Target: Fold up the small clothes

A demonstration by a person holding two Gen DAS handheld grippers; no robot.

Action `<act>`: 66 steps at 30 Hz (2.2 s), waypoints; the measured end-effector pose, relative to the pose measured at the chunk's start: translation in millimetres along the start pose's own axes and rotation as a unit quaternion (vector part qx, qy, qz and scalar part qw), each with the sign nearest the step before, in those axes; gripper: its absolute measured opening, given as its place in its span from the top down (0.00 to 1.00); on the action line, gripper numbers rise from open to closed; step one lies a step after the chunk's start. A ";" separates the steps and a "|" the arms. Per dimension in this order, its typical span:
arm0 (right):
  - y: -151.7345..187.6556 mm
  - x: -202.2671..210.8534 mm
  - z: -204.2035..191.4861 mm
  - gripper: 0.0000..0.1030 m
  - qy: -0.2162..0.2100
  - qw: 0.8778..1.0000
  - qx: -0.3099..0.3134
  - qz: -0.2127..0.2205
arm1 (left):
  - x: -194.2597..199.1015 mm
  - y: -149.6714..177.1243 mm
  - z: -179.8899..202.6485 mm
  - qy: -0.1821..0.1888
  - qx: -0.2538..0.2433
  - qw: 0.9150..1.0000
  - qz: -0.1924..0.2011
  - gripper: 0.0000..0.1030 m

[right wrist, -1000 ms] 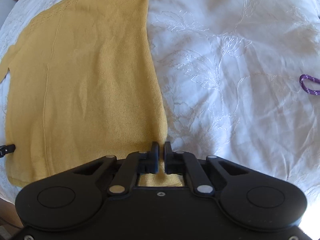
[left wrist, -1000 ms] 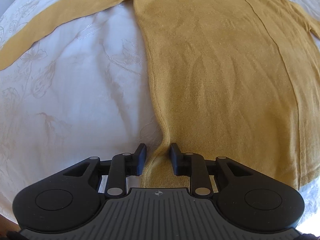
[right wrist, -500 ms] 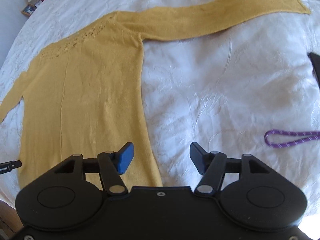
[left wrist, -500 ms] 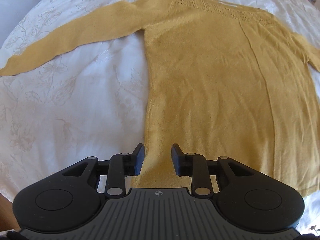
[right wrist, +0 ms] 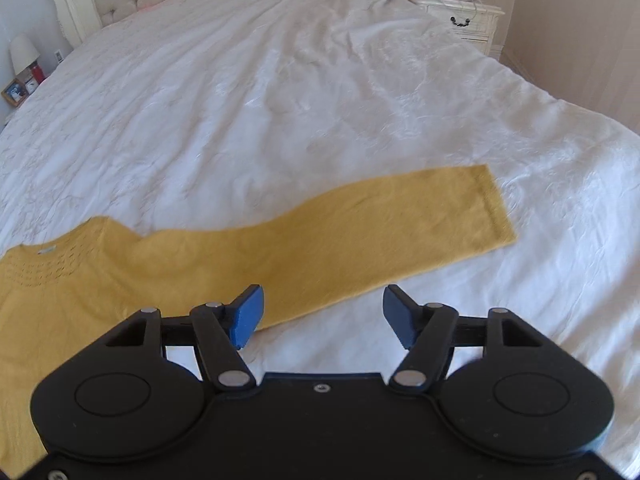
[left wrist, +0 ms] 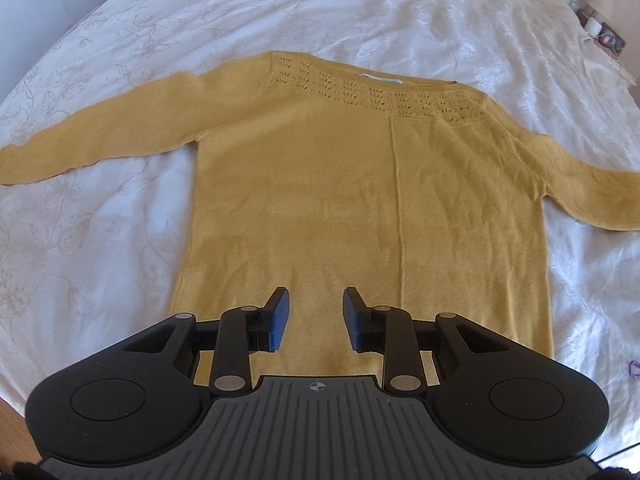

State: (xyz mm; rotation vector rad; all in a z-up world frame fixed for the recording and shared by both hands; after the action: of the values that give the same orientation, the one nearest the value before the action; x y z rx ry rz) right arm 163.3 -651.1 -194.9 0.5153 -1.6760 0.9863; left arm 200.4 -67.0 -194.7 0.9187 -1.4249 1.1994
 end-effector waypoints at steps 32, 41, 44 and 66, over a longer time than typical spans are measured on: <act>-69.4 -29.8 113.4 0.89 -0.034 0.999 -0.009 -0.016 | 12.6 16.6 82.5 -0.031 -0.025 0.999 -0.026 0.72; -75.5 -15.9 121.0 0.89 -0.020 0.998 -0.051 -0.010 | 8.5 13.2 84.1 -0.014 -0.034 0.999 -0.026 0.72; -80.5 -1.0 95.2 0.89 -0.037 0.998 -0.042 0.004 | 7.6 12.4 77.9 -0.009 -0.040 0.999 -0.024 0.72; -53.0 56.1 -349.1 0.89 -0.289 0.954 0.075 0.020 | -15.3 -32.9 -95.4 0.004 -0.022 1.000 -0.011 0.72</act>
State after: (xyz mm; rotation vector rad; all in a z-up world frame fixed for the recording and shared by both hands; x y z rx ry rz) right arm 384.7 -388.9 -94.7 0.9435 -2.1409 1.0618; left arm 255.9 18.1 -204.1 0.8972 -1.4258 1.1490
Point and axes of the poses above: each gripper's, at about its wrist camera, not at the fingertips, and x roughly against the way its jaws point, z to its right, y to its underside, the point moved 10 cm from there along -x, roughly the way its jaws point, and after that the axes turned 11 degrees about -z, right-handed, at the moved point
